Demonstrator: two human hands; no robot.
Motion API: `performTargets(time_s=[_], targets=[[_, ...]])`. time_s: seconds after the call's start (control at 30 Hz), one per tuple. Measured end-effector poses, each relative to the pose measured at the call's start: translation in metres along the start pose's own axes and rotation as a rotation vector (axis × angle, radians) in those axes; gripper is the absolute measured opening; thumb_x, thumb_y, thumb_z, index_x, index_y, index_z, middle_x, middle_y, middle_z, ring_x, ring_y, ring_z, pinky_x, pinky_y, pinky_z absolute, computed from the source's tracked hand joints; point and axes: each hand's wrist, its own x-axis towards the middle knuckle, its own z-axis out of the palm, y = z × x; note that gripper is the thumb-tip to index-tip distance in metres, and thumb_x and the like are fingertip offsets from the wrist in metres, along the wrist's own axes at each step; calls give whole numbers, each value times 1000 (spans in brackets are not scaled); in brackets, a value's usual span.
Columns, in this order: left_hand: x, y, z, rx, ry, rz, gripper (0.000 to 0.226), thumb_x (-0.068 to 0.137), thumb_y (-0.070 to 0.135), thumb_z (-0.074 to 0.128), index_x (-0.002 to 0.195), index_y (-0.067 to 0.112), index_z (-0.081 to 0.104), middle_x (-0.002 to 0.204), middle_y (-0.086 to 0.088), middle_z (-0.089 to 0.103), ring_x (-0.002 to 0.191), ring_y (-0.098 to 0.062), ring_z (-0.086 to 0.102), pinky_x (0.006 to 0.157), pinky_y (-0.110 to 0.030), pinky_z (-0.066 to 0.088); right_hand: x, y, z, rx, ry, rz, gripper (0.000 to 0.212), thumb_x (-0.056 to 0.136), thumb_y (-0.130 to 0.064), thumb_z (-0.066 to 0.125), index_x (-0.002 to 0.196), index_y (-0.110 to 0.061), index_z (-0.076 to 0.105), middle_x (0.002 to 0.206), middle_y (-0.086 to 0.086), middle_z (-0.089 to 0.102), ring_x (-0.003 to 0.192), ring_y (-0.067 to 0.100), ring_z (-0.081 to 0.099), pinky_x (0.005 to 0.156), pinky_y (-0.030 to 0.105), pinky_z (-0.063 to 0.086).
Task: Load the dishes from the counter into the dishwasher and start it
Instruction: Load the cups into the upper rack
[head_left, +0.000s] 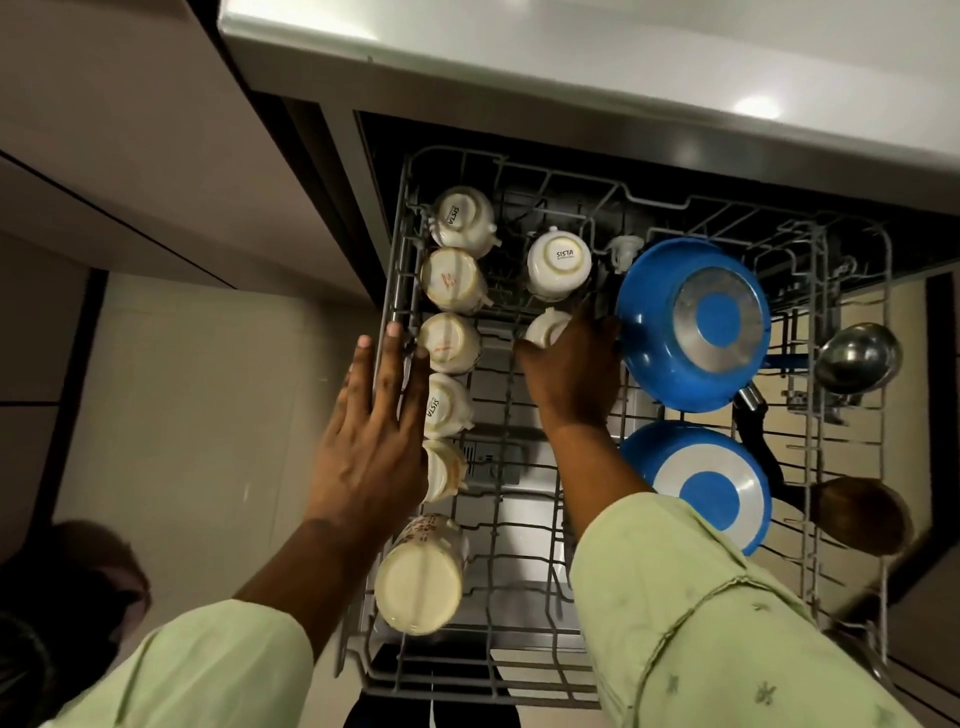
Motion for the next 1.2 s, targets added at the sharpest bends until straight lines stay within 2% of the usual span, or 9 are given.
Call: performTargets(time_s=[0.1,0.27,0.37,0.47,0.7,0.83,0.93,1.03,1.2], targets=[[0,0,2,7,-29,-4,94,79,18,64,156,0,12,162,-27,-2,150,-46,0,119,-54,14,3,0,6,55,7,30,83,73,-48,79,139,-12,44,139,18,45,124,39,47,95,48,48],[1,0,4,11,-62,-12,87,87,19,51,157,3,2,162,-24,-11,150,-43,-11,122,-53,7,0,4,12,86,-1,57,90,68,-57,79,139,-14,43,140,18,44,123,39,49,94,49,49],[1,0,2,20,-80,-8,84,89,22,41,156,3,-4,162,-24,-15,149,-42,-15,123,-53,4,-8,7,11,57,-5,77,96,69,-66,73,143,-18,37,143,17,40,125,39,48,91,51,51],[2,1,0,13,-45,-8,81,89,21,44,157,1,4,162,-25,-9,150,-43,-9,123,-52,6,-19,10,5,61,23,72,90,80,-69,60,147,-16,30,144,17,39,125,38,47,90,50,51],[3,2,-2,22,-8,-25,86,87,13,61,156,0,12,162,-26,0,150,-45,-1,120,-51,9,-40,23,6,-3,-58,-24,69,82,-35,71,140,-19,36,140,16,43,127,38,46,89,54,52],[2,3,-4,19,25,-42,89,86,15,67,156,2,16,162,-25,4,149,-45,5,117,-48,8,-42,31,3,-33,-63,-102,55,85,-9,64,137,-19,47,142,13,43,128,36,46,93,51,50],[3,4,-3,-7,31,-42,88,87,15,65,157,3,13,162,-25,3,150,-44,3,119,-48,6,-33,36,1,-44,-82,-146,48,93,-9,54,139,-20,49,147,10,41,134,32,40,103,44,42],[2,5,-3,-5,33,-56,92,83,11,66,157,3,13,163,-24,2,149,-43,2,118,-48,5,-22,36,1,7,-103,-75,39,102,-21,43,140,-25,50,146,2,43,133,26,39,100,33,35],[0,5,-5,10,18,-59,93,86,14,64,158,6,7,163,-21,-5,150,-40,-5,118,-46,0,-13,32,-7,-132,-96,-140,37,101,-23,47,137,-27,52,139,9,48,128,30,44,92,42,46]])
